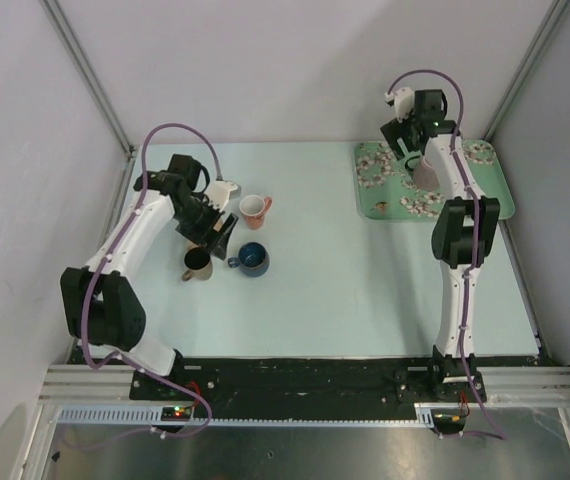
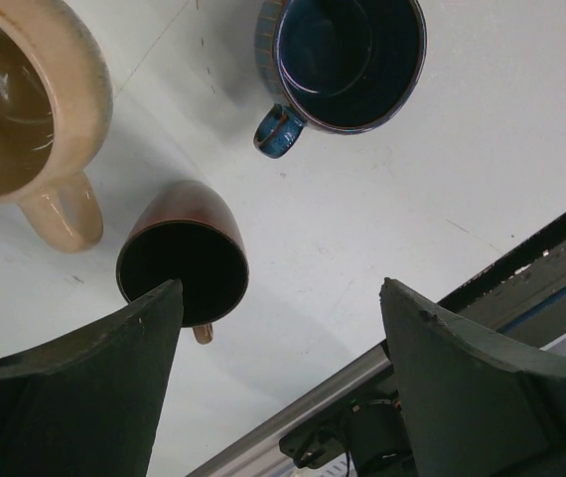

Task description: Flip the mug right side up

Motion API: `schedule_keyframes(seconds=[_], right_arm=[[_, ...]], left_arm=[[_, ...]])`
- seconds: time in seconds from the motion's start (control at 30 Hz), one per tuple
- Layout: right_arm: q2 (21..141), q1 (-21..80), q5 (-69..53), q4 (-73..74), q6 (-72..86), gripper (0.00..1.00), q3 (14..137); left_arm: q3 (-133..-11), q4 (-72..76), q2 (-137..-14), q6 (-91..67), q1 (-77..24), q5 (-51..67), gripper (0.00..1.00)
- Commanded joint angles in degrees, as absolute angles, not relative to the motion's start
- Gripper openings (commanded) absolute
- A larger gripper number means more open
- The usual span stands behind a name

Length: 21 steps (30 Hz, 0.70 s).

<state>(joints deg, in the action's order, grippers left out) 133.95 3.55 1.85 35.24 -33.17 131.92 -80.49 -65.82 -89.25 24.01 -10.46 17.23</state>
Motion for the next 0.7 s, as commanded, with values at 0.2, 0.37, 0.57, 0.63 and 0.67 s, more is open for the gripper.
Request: schedule_keyframes(seconds=[0.2, 0.37, 0.57, 0.63, 0.67], right_arm=[[142.5, 2.8, -0.9, 28.9, -34.1, 0.99, 131.5], [142.4, 3.7, 1.5, 31.7, -36.6, 0.95, 128.8], [139.0, 4.7, 9.8, 39.6, -40.9, 0.92, 123.2], [137.1, 4.4, 11.1, 41.5, -41.1, 0.89, 121.7], [135.8, 4.3, 11.6, 42.3, -41.0, 0.87, 120.9]], left_arm=[[-83.8, -66.1, -90.6, 23.8, -10.0, 18.0, 0.84], [-84.6, -66.1, -90.4, 23.7, -10.0, 17.7, 0.84], [-84.2, -66.1, -89.7, 24.1, -10.0, 17.6, 0.84], [-84.1, -66.2, -89.7, 24.2, -10.0, 17.8, 0.84], [-84.1, -66.1, -89.6, 24.3, -10.0, 18.0, 0.84]])
